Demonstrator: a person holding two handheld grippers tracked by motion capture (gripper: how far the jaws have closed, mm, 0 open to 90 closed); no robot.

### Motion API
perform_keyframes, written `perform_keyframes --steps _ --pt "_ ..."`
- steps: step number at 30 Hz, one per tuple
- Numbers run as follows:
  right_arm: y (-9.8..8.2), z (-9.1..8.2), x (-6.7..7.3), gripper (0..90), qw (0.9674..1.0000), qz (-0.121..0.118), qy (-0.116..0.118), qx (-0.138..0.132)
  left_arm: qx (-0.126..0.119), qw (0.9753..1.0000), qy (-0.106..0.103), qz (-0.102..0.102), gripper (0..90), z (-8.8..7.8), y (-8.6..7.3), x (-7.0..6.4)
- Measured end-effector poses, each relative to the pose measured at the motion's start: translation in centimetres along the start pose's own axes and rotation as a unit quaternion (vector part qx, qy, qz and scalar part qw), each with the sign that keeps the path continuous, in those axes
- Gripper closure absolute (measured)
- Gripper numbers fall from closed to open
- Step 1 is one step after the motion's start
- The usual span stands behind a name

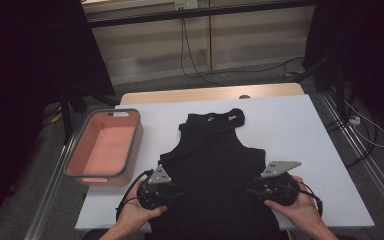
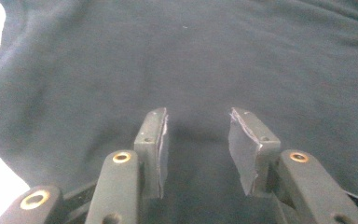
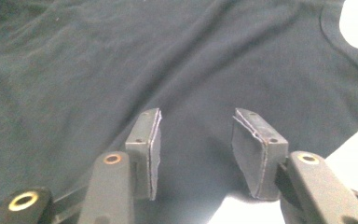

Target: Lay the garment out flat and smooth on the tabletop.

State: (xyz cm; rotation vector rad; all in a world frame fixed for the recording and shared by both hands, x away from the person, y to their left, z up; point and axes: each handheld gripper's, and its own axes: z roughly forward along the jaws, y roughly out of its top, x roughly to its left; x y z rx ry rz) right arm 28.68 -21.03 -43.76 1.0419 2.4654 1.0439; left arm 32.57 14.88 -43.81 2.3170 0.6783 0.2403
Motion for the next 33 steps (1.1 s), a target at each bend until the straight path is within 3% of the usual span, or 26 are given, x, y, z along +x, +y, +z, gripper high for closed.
perform_keyframes --steps 3,6,9,16,22,24,30,31,33 --pt "1.1 1.0 -0.3 51.6 0.9999 -0.010 0.007 0.005 0.003 1.0000 0.005 -0.008 52.3 0.6 0.7 0.5" --pt "2.2 2.3 -0.4 50.9 0.9995 -0.029 -0.001 0.012 0.000 1.0000 0.002 0.002 50.9 1.1 1.4 0.7" --pt "2.4 3.4 -0.7 48.9 0.9996 -0.025 0.001 0.008 -0.007 1.0000 0.006 0.001 46.8 1.7 2.0 1.0" --pt "2.1 4.0 -0.4 47.1 0.9995 -0.028 0.013 0.006 -0.003 0.9999 0.009 0.005 46.4 1.9 1.3 0.9" --pt "1.5 4.6 0.3 47.1 0.9986 -0.046 0.007 0.027 0.003 0.9999 -0.008 0.014 51.7 2.4 0.6 0.2" --pt "1.5 4.6 0.3 52.9 0.9986 -0.044 0.009 0.028 0.013 0.9996 -0.006 0.025 51.0 2.6 0.4 0.0" --pt "1.4 4.5 0.5 73.2 0.9986 -0.046 0.012 0.024 0.005 0.9994 -0.015 0.031 52.0 2.8 0.4 -0.1" --pt "1.4 4.5 0.4 78.9 0.9986 -0.045 0.014 0.023 0.001 0.9993 -0.021 0.029 56.6 2.9 0.4 -0.2" --pt "1.4 4.5 0.2 86.7 0.9988 -0.038 0.023 0.022 0.002 0.9994 -0.030 0.020 75.4 2.8 0.4 -0.3"
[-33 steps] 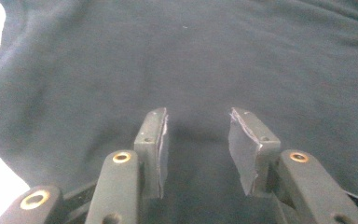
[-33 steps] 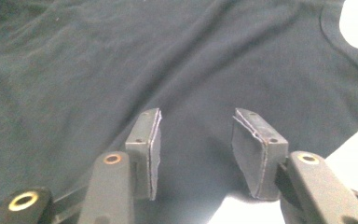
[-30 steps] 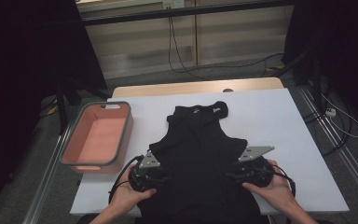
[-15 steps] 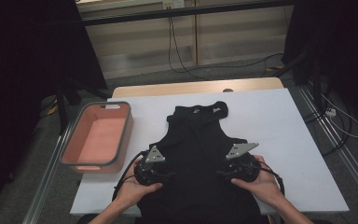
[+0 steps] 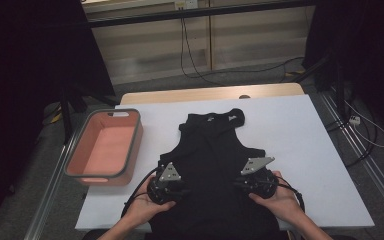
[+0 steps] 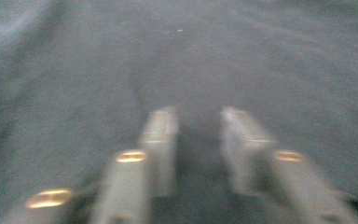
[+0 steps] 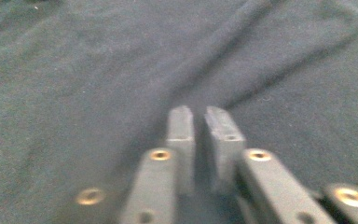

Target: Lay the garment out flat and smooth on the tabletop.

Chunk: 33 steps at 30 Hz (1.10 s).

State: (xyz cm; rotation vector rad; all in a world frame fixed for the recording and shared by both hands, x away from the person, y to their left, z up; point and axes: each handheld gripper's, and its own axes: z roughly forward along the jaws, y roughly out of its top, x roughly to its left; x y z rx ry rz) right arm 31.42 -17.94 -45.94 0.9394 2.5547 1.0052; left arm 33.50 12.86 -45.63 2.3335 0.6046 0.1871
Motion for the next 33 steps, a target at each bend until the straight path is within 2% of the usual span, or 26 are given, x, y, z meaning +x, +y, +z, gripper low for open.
perform_keyframes --steps 2,3,7,15,25,30,31,33 --pt "0.0 0.0 0.0 88.7 1.0000 0.002 0.000 0.001 0.006 1.0000 -0.006 -0.001 88.3 0.0 0.1 -0.1" --pt "0.1 0.0 0.0 89.2 1.0000 0.000 -0.001 0.002 0.009 0.9999 -0.005 -0.001 89.4 0.0 0.2 -0.1" --pt "-0.1 -0.4 -0.1 89.6 1.0000 0.003 0.002 0.008 0.012 0.9998 -0.012 -0.011 90.0 -0.2 0.1 0.0" --pt "-1.3 -1.8 0.2 89.6 0.9999 0.006 0.003 0.016 0.023 0.9992 -0.027 -0.015 90.0 -0.7 -0.2 -1.0" --pt "-2.6 -3.0 2.4 89.6 0.9996 0.004 0.016 0.021 0.031 0.9982 -0.050 -0.009 90.0 -2.0 -1.3 -3.3" --pt "-3.1 -3.5 3.7 89.5 0.9995 -0.003 0.024 0.021 0.030 0.9977 -0.059 -0.014 90.0 -2.7 -2.1 -4.1" --pt "-3.2 -3.5 3.9 89.6 0.9994 -0.005 0.026 0.022 0.033 0.9976 -0.059 -0.008 90.0 -2.8 -2.1 -4.3" --pt "-3.3 -3.7 4.4 89.6 0.9993 -0.010 0.029 0.023 0.034 0.9973 -0.064 -0.009 90.0 -2.9 -2.4 -4.7"
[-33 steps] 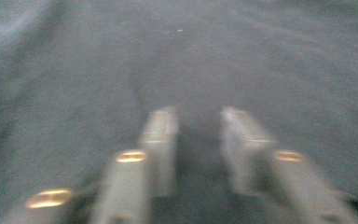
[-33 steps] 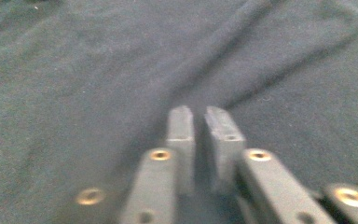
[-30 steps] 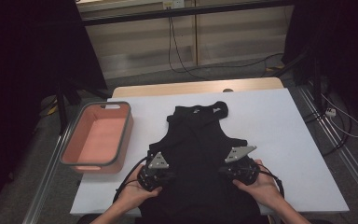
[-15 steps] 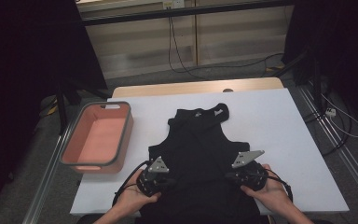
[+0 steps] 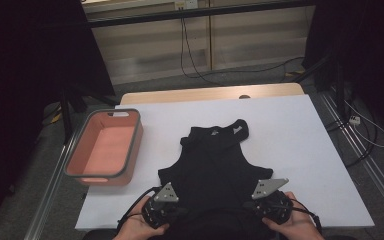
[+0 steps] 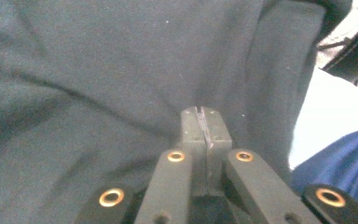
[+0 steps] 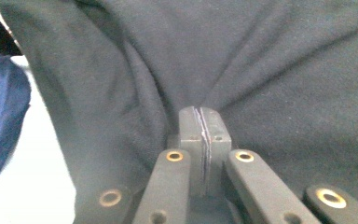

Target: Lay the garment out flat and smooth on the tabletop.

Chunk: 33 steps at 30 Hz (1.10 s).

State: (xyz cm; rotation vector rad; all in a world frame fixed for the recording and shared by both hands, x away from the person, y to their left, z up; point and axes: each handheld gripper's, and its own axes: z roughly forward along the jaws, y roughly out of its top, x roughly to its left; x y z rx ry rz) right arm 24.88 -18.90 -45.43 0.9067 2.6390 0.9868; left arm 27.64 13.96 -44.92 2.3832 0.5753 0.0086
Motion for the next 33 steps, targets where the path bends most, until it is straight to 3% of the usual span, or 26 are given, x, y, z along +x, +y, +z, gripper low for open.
perform_keyframes --steps 10,13,15,16,18,20,22,23,27,31,33 --pt "-1.1 -0.9 2.3 89.5 0.9995 -0.011 0.028 0.003 0.001 0.9998 -0.018 0.002 90.0 -0.7 -1.2 -2.3" --pt "-1.2 -1.1 2.8 89.1 0.9993 -0.012 0.035 -0.003 -0.005 0.9998 -0.020 -0.003 89.7 -0.8 -1.2 -2.1" --pt "-1.1 -1.2 2.5 83.6 0.9992 -0.006 0.035 -0.016 -0.016 0.9996 -0.017 -0.014 87.2 -0.9 -0.9 -1.5" --pt "-0.9 -1.2 2.2 77.3 0.9993 -0.002 0.031 -0.022 -0.023 0.9995 -0.011 -0.020 82.5 -0.9 -0.7 -1.3" --pt "-0.5 -1.2 1.4 66.8 0.9994 0.004 0.016 -0.032 -0.035 0.9991 0.021 -0.012 70.1 -0.8 -0.2 -0.4" --pt "0.0 -1.4 0.4 61.5 0.9989 0.015 0.007 -0.043 -0.049 0.9980 0.038 -0.016 65.7 -0.8 0.4 0.7" --pt "0.6 -1.6 -0.8 57.9 0.9982 0.021 -0.004 -0.056 -0.055 0.9961 0.069 -0.009 52.4 -0.6 1.1 2.0" --pt "1.0 -1.7 -1.4 56.2 0.9978 0.027 -0.013 -0.059 -0.060 0.9954 0.074 -0.013 47.6 -0.5 1.5 2.7" --pt "2.5 -2.1 -4.3 56.0 0.9955 0.039 -0.043 -0.075 -0.082 0.9923 0.083 -0.042 30.8 0.2 3.0 5.3" --pt "4.1 -2.2 -7.6 60.4 0.9918 0.053 -0.071 -0.092 -0.093 0.9900 0.103 -0.028 26.1 0.6 3.7 6.7" --pt "4.9 -1.8 -9.2 64.3 0.9894 0.064 -0.083 -0.099 -0.095 0.9892 0.106 -0.035 24.0 0.6 3.7 7.1"
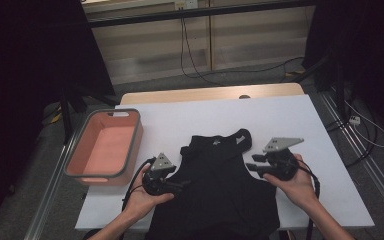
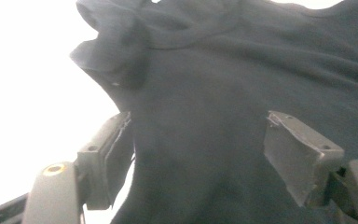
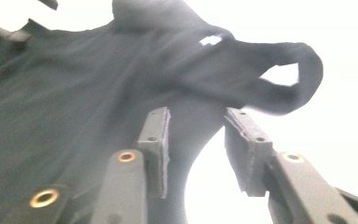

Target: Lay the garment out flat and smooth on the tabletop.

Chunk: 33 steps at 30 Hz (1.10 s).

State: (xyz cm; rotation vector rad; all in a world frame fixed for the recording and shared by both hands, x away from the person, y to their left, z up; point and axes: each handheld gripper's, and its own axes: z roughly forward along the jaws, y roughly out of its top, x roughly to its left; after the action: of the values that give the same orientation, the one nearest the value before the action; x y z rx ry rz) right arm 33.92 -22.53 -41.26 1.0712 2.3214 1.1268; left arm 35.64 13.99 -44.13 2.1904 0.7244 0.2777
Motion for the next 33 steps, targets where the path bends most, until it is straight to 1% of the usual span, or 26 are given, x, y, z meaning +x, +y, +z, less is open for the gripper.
perform_keyframes --steps 1,2,4,6,8,10,12,13,15,18,19,21,24,25,26,27,29,30,32,33 --pt "0.4 0.5 -0.6 66.1 0.9999 0.002 -0.012 0.002 -0.001 1.0000 0.000 -0.005 22.7 0.0 -0.1 0.1" --pt "0.7 1.0 -1.2 66.9 0.9998 0.004 -0.021 0.003 0.001 1.0000 0.003 -0.003 21.9 0.0 -0.1 0.1" --pt "1.3 2.0 -2.4 71.0 0.9994 0.017 -0.030 0.000 -0.001 1.0000 0.004 -0.001 21.0 -0.2 -0.2 0.0" --pt "2.0 2.9 -3.4 72.8 0.9989 0.026 -0.038 -0.001 -0.008 0.9999 0.008 -0.002 21.1 -0.4 -0.4 -0.1" --pt "2.5 3.7 -4.0 73.8 0.9984 0.024 -0.051 0.003 -0.011 0.9999 0.011 -0.003 21.1 -0.4 -0.6 -0.1" --pt "3.1 4.4 -4.5 73.8 0.9982 0.027 -0.054 0.000 -0.006 0.9999 0.009 -0.001 21.0 -0.4 -0.8 -0.1" --pt "3.7 5.1 -4.9 73.6 0.9981 0.023 -0.057 -0.003 0.000 0.9999 0.010 -0.003 21.1 -0.3 -1.0 -0.1" --pt "3.9 5.4 -5.0 71.8 0.9978 0.019 -0.063 -0.004 -0.001 0.9999 0.011 -0.004 21.1 -0.3 -1.0 -0.2" --pt "4.5 6.1 -5.3 69.4 0.9977 0.012 -0.066 -0.005 0.000 0.9999 0.011 -0.001 21.3 -0.3 -1.0 -0.3" --pt "5.2 7.1 -5.3 65.5 0.9981 0.003 -0.062 0.003 0.005 0.9999 0.012 0.001 21.7 -0.1 -1.0 -0.3" --pt "5.4 7.5 -5.2 65.1 0.9983 -0.004 -0.058 0.008 0.006 0.9998 0.017 0.000 21.7 0.0 -1.0 -0.3" --pt "5.6 8.3 -5.0 64.1 0.9980 -0.016 -0.058 0.018 0.009 0.9999 0.011 0.001 21.7 0.1 -1.0 -0.3" --pt "5.6 9.4 -4.8 63.6 0.9978 -0.024 -0.055 0.028 0.012 0.9999 0.012 0.003 21.7 0.1 -1.1 -0.3" --pt "5.5 9.7 -4.8 62.9 0.9976 -0.026 -0.055 0.033 0.010 0.9999 0.011 0.001 21.8 0.1 -1.1 -0.3" --pt "5.4 10.1 -4.8 62.3 0.9976 -0.025 -0.054 0.035 0.011 0.9999 0.012 0.003 21.7 0.1 -1.1 -0.3" --pt "5.2 10.4 -4.9 62.4 0.9976 -0.023 -0.050 0.041 0.010 0.9999 0.014 0.003 21.8 0.2 -1.2 -0.4" --pt "5.0 11.1 -4.9 61.6 0.9975 -0.028 -0.045 0.047 0.012 0.9999 0.011 0.002 22.0 0.3 -1.1 -0.4" --pt "5.0 11.3 -4.8 62.7 0.9973 -0.030 -0.045 0.049 0.011 0.9999 0.011 0.003 22.0 0.3 -1.1 -0.4" --pt "5.0 11.7 -4.8 68.6 0.9966 -0.036 -0.050 0.056 0.013 0.9999 0.011 0.003 22.1 0.4 -1.1 -0.5" --pt "5.0 11.9 -4.8 72.8 0.9960 -0.036 -0.056 0.059 0.015 0.9998 0.008 0.004 22.1 0.4 -1.1 -0.5"
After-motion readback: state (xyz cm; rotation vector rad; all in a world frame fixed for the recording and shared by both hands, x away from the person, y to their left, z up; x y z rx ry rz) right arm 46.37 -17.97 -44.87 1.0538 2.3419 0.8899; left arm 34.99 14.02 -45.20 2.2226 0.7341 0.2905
